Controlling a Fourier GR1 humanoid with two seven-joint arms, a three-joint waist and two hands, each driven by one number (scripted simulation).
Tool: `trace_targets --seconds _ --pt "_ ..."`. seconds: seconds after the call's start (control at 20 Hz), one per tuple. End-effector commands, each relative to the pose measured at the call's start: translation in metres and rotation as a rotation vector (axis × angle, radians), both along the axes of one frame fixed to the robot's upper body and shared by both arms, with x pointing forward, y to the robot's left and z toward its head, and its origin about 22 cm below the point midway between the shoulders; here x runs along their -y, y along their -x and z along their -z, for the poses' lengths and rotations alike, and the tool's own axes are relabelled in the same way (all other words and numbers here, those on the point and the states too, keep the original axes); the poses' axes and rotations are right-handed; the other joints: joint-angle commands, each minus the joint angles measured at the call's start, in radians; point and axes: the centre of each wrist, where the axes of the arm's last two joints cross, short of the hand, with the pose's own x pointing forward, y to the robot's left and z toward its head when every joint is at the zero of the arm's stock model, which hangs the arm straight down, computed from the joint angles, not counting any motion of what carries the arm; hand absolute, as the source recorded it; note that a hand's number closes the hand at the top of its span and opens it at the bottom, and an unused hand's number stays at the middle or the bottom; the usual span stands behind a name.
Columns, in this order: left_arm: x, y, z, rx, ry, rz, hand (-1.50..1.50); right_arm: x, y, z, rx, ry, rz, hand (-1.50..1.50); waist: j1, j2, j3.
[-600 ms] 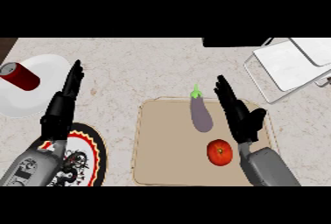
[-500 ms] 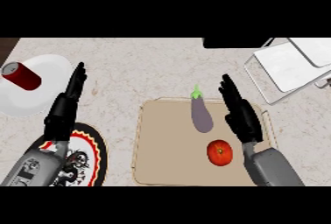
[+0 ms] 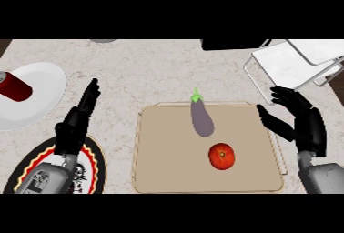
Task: Pick the tomato from the tray and place it in the tiered shelf
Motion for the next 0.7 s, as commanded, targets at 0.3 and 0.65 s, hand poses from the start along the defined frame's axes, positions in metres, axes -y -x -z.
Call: trace_targets --seconds 0.3,0.65 --pt "-0.007 0.003 0.011 -0.035 0.036 0.077 0.0 -0.004 0.085 0.032 0.283 0.03 0.353 -1.5 0.041 -0.006 0.005" --pt "0.01 0.006 0.006 -0.045 0.038 0.08 0.0 0.014 0.112 -0.009 0.039 0.175 0.0 -1.5 0.056 -0.006 0.003"
